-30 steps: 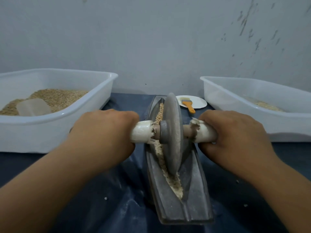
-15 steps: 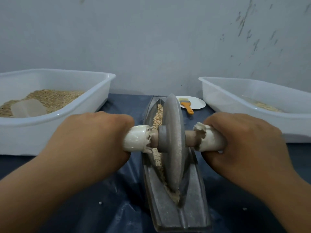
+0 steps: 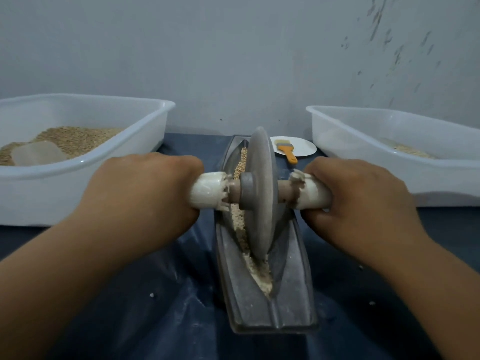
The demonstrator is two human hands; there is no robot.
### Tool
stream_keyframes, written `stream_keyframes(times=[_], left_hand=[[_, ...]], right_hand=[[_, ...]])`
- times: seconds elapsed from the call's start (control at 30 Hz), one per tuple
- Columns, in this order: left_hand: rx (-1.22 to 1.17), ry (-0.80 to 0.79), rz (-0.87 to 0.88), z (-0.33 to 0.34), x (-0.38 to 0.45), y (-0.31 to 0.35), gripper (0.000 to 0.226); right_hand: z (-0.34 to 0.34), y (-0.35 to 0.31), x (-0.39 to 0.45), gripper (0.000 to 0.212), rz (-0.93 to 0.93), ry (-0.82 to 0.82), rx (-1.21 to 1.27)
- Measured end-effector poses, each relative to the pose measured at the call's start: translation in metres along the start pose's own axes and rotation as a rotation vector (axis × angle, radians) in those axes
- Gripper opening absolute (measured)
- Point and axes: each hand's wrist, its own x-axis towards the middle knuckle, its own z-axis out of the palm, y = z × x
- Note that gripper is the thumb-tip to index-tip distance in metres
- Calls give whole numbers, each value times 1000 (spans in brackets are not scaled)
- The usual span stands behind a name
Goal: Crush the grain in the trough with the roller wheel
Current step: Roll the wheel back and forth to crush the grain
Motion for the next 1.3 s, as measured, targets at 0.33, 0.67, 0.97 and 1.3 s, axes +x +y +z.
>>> stream_keyframes(times=[0.33,0.67,0.97,1.3], left_hand=[[-97,-88,0,-7,-7,-3,18],[-80,-39,1,-13,-11,1,21],[-46,-55,19,-18,-15,-1,22],[-6,-28,26,-15,-15,-4,21]], right_hand=[[-3,1,-4,20,-26,114,7],[-5,4,-7,19,-43,132,5],[-10,5,-12,26,-3,49,182],[-9,6,-11,22,-20,82,120]])
